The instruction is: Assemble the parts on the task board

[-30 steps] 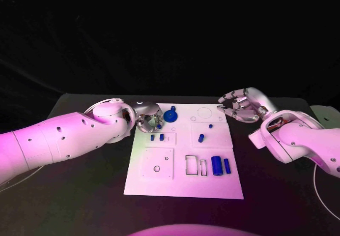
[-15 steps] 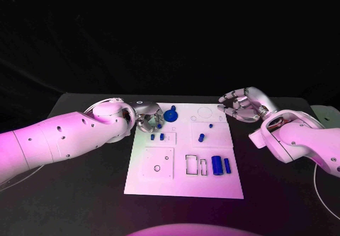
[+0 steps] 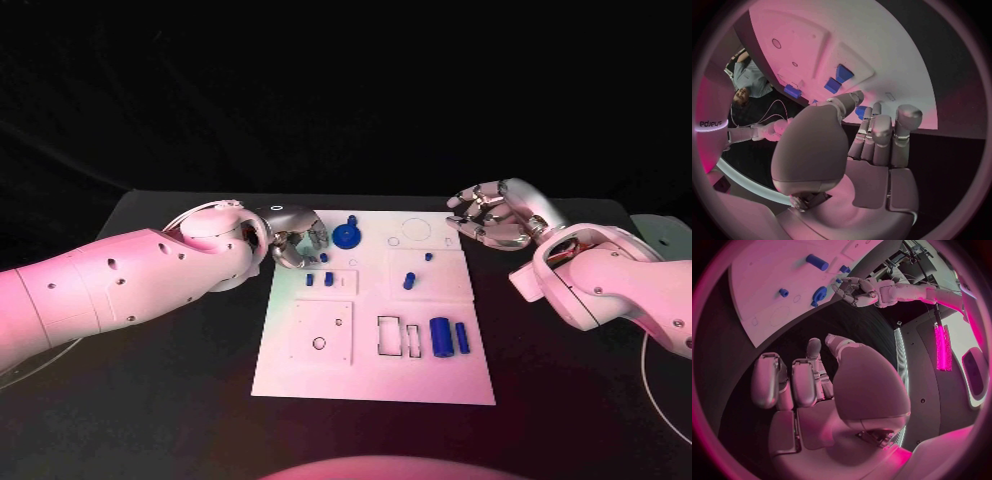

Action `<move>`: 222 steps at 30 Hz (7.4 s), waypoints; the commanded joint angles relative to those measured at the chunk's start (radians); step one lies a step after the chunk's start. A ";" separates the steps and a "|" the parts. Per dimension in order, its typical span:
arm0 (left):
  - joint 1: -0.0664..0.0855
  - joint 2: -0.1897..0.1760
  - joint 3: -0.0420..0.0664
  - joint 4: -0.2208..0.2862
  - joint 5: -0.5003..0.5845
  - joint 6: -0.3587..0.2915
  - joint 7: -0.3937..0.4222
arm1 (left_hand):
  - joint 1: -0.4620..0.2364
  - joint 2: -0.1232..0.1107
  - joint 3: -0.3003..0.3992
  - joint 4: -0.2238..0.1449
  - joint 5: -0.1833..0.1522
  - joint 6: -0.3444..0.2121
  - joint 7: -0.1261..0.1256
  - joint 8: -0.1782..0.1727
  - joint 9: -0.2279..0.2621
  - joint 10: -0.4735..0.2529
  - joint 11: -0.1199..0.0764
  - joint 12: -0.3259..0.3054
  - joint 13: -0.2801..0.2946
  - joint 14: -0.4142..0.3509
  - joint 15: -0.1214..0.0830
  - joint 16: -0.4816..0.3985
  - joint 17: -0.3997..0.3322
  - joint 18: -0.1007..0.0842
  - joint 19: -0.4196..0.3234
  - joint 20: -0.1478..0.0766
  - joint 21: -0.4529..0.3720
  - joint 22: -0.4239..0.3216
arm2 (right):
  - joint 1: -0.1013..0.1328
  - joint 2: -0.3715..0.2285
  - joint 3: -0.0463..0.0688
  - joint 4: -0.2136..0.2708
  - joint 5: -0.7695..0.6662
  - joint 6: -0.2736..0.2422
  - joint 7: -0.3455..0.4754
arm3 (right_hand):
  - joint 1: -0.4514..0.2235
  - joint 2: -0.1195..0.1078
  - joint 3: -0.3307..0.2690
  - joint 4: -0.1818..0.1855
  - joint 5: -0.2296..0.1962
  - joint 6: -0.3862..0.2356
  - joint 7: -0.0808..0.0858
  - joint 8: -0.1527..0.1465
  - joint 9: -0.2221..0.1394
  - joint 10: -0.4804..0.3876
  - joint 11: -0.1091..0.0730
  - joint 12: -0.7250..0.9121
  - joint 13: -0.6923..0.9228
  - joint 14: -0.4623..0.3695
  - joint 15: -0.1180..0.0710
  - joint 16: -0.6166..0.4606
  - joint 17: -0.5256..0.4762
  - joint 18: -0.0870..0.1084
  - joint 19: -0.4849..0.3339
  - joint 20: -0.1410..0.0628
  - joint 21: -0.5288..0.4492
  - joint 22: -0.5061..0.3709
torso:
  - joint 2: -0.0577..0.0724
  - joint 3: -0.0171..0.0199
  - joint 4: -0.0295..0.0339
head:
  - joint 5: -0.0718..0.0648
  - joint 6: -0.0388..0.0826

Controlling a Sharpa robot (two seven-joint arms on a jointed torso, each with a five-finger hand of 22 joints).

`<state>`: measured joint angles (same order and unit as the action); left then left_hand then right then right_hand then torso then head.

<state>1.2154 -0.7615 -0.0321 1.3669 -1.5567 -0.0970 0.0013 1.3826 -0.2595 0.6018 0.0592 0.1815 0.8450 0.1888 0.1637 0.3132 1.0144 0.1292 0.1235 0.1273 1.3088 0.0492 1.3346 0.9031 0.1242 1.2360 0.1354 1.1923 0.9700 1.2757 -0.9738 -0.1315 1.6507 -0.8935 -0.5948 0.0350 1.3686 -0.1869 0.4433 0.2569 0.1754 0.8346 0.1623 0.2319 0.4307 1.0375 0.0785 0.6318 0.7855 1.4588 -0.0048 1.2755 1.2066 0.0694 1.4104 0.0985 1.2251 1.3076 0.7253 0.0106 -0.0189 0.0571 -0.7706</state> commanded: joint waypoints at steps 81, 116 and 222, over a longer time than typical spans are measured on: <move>0.000 -0.201 0.007 0.235 1.429 -0.243 0.451 | -0.035 0.086 -0.192 0.148 0.010 0.013 0.011 0.076 -0.020 -0.103 0.005 0.263 0.074 -0.232 0.007 -0.146 -0.418 0.060 -0.151 0.007 -0.348 -0.383 | -0.060 0.211 -0.008 -0.150 -0.887 0.358 -0.295 | 0.023 -0.013 0.185 -0.175 -0.111 0.209 -0.030 0.017 -0.026 0.157 -0.011 -0.475 -0.571 0.060 -0.004 0.112 0.122 -0.043 0.113 -0.005 0.232 0.196 | 0.000 0.0001 0.0019 | -0.064 0.011; 0.001 -0.202 0.007 0.230 1.429 -0.236 0.420 | -0.026 0.088 -0.195 0.145 0.011 -0.006 0.020 0.072 -0.027 -0.128 0.013 0.269 0.070 -0.244 0.014 -0.146 -0.425 0.059 -0.153 0.013 -0.359 -0.391 | -0.063 0.189 -0.004 -0.107 -0.962 0.242 -0.336 | 0.039 0.023 0.189 -0.226 -0.098 0.233 -0.035 0.035 -0.014 0.200 -0.023 -0.488 -0.567 0.056 -0.017 0.107 0.112 -0.055 0.134 -0.016 0.285 0.229 | 0.000 0.0004 0.0020 | -0.067 0.015; 0.003 -0.155 0.006 0.202 1.433 -0.216 0.405 | -0.033 0.095 -0.205 0.156 0.012 -0.016 0.025 0.076 -0.031 -0.150 0.018 0.283 0.069 -0.258 0.019 -0.146 -0.432 0.060 -0.156 0.019 -0.372 -0.399 | -0.203 0.349 -0.009 0.025 -0.885 0.194 -0.248 | 0.033 0.028 0.193 -0.237 -0.085 0.227 -0.029 0.032 -0.014 0.201 -0.018 -0.500 -0.567 0.055 -0.014 0.102 0.104 -0.053 0.132 -0.015 0.280 0.226 | 0.000 -0.0022 0.0032 | 0.108 -0.045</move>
<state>1.2175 -0.9176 -0.0265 1.5676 -0.1278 -0.3286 0.4017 1.3476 -0.1710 0.4015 0.2152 0.1892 0.8383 0.2140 0.2379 0.2835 0.8740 0.1483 0.4017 0.1971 1.0576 0.0718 1.1875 0.4720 0.1696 1.0811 0.1484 0.8274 0.5724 1.0734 -0.6261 -0.1403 1.6765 -1.7625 -0.4241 -0.2142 1.3975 -0.1686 0.6343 0.0262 0.0866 1.0610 0.1287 0.2605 0.4160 1.2376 0.0703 0.1343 0.2181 1.4666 -0.0146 1.3834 1.3074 0.0294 1.4662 0.0897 1.5072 1.3080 0.7252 0.0081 -0.0158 0.1654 -0.8144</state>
